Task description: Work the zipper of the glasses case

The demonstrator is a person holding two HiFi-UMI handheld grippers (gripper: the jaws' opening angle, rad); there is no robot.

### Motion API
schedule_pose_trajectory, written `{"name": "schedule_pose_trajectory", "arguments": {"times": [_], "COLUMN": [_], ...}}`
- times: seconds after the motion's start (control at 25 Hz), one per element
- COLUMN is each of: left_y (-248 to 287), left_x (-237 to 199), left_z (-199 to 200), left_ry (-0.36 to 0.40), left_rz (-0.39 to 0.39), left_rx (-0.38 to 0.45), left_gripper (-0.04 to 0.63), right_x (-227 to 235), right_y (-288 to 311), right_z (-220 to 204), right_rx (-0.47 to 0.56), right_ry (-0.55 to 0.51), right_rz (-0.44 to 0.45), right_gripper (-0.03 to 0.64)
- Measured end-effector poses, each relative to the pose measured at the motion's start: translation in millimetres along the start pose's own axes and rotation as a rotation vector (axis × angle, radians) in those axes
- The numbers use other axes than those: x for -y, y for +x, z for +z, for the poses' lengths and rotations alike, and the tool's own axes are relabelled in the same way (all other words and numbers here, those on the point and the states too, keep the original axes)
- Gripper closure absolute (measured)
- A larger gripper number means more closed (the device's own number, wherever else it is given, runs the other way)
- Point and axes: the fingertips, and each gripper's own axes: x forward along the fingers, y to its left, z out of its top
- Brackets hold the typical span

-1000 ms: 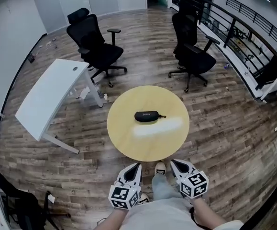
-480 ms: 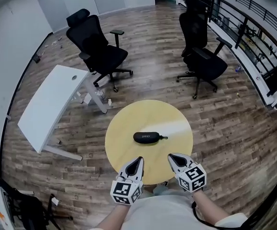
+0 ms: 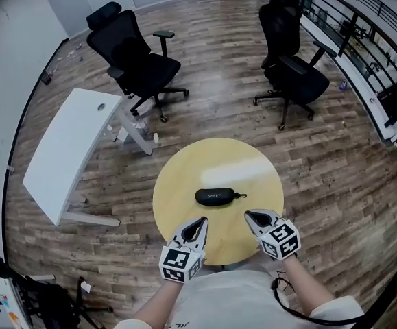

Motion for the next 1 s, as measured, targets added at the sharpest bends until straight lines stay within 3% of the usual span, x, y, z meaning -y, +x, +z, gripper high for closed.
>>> {"name": "schedule_pose_trajectory", "arguments": {"times": [0.24, 0.44, 0.52, 0.64, 0.84, 1.0], "left_y": [54.7, 114.9, 137.9, 162.9, 176.9, 182.3], "left_x": [-18.6, -47.5, -58.2, -77.2, -87.4, -83.2], "left_z": [-49.9, -91.8, -104.6, -123.6, -147.1, -151.9], "left_ry": [0.059, 0.045, 0.042, 0.032, -0.01, -0.047], "left_rz": [-0.086, -0.107, -0.103, -0.078, -0.07, -0.114], "left_rx": [-0.18, -0.31, -0.346, -0.389, -0.416, -0.462], "left_gripper": [0.588, 0.588, 0.588, 0.588, 0.589, 0.589], "right_x": [63.3, 92.4, 101.7, 115.6, 116.4, 121.6], "right_y": [39.3, 91.4, 107.6, 130.3, 166.2, 182.3], "right_z": [-39.6, -61.6, -68.6, -76.1, -90.2, -111.5], "right_rx": [-0.155, -0.252, -0.287, -0.337, -0.379, -0.475], "right_ry": [0.042, -0.072, -0.177, -0.423, -0.67, -0.935], "right_rz": [0.011, 0.078, 0.128, 0.222, 0.454, 0.641], "right_gripper": [0.623, 0.56, 0.56, 0.56, 0.56, 0.56]}}
